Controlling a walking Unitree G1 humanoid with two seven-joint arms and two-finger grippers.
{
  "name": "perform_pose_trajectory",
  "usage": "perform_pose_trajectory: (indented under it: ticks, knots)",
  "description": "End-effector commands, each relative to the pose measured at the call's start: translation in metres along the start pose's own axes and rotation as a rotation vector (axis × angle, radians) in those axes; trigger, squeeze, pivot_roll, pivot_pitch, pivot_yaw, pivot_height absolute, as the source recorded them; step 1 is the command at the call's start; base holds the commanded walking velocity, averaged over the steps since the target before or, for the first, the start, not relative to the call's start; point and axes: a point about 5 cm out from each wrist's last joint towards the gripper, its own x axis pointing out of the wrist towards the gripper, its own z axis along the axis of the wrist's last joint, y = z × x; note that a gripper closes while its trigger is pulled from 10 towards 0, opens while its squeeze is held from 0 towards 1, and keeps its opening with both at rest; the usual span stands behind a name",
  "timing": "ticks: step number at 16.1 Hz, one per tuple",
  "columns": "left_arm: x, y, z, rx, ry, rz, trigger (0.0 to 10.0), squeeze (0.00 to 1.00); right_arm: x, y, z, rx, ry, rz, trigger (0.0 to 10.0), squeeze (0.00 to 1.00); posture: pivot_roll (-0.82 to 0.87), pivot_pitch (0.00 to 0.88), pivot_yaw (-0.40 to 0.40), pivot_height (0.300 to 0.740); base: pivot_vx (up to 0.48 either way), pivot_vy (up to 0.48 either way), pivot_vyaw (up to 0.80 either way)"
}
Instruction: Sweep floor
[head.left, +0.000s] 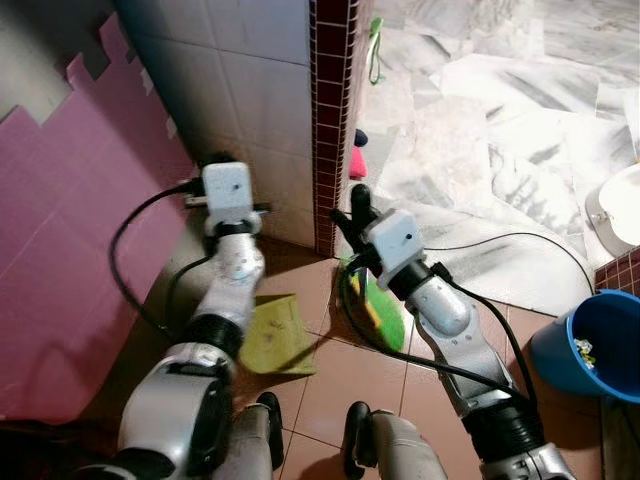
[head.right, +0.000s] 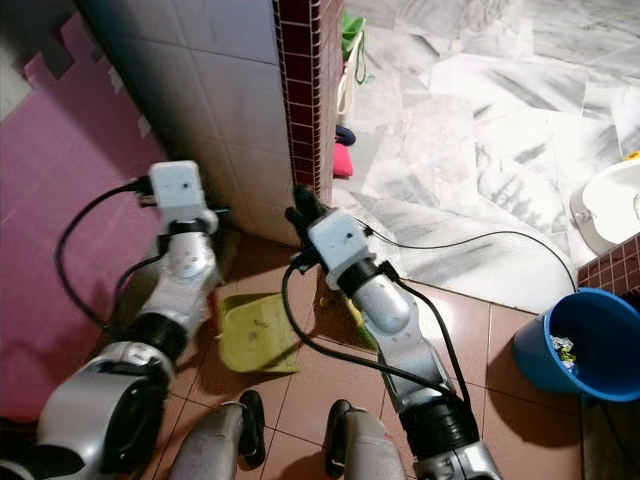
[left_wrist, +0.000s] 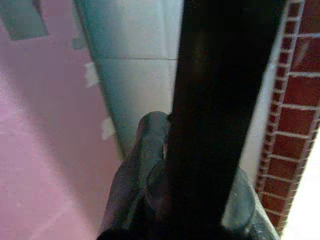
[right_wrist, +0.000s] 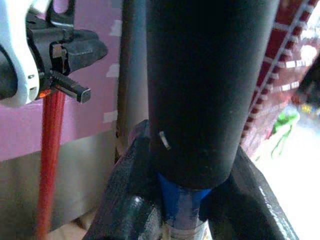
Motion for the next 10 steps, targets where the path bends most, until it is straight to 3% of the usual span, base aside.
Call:
perform_pose_trajectory:
  ticks: [1,2,6,10]
  knots:
    - [-0.013,-0.018,-0.011,-0.066,0.067,-0.034,10.0,0.00,0.000,0.002,0.004,0.112,-0.007,-0.016,10.0,0.00,-0.13,0.295,0.004,0.740,0.000,0.000,0.00]
    - [-0.016,-0.024,-0.011,-0.084,0.072,-0.052,10.0,0.00,0.002,0.001,0.005,0.202,0.011,-0.015,10.0,0.00,-0.13,0.293,0.003,0.740,0.000,0.000,0.00]
    - [-0.021,-0.032,-0.013,-0.101,0.082,-0.070,10.0,0.00,0.007,-0.009,0.014,0.389,0.005,0.010,10.0,0.00,-0.14,0.276,0.002,0.740,0.000,0.000,0.00]
    - [-0.016,-0.027,-0.014,-0.136,0.103,-0.058,10.0,0.00,0.016,-0.030,0.036,0.460,-0.043,0.010,10.0,0.00,-0.14,0.234,0.013,0.740,0.000,0.000,0.00]
